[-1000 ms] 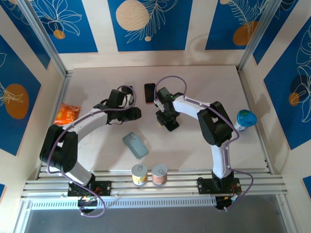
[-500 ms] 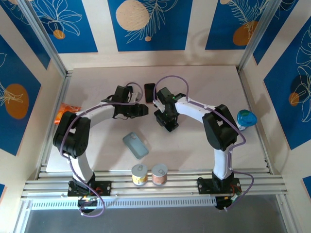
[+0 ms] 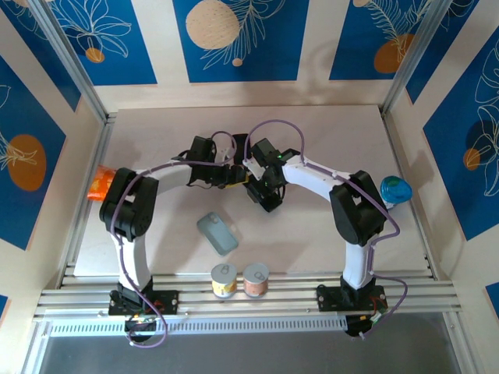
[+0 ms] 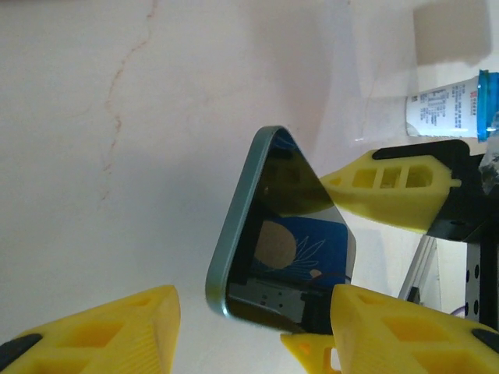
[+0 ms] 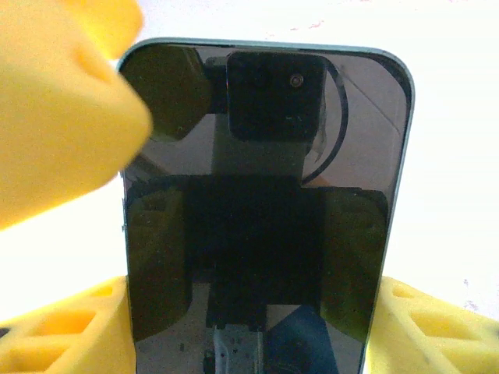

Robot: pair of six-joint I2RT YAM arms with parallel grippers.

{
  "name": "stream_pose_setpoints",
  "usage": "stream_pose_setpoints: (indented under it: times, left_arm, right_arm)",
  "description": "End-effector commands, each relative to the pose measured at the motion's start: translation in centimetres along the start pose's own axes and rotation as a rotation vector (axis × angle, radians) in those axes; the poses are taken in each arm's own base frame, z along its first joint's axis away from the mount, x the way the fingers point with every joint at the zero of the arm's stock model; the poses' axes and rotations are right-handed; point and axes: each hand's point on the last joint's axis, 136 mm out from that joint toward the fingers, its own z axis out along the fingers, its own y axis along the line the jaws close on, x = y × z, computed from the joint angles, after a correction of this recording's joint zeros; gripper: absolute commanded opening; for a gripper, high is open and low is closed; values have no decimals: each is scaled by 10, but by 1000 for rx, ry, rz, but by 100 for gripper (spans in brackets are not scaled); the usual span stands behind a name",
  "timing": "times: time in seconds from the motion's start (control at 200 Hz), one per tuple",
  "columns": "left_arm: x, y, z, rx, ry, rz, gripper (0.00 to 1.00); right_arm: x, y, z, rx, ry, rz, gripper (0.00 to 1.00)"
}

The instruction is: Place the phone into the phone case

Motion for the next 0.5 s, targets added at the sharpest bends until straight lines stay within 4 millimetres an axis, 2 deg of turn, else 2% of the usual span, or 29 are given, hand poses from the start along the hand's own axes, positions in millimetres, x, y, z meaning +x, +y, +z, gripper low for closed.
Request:
stream_pose_setpoints:
  times: [0.0,0.235,0.495]
  left_arm:
    - [-9,-6,3,71,-3,5,54]
    - [-8,-5,10,114,2,-19,48]
    - [-7,-7,13,145,-2,-33,47]
  right_arm:
    - [-17,10,-27,-40,-71,2,55]
    - [-21,11,-34,-40,-82,1,55]
    - [-25,13,-38,-48,-91,8,55]
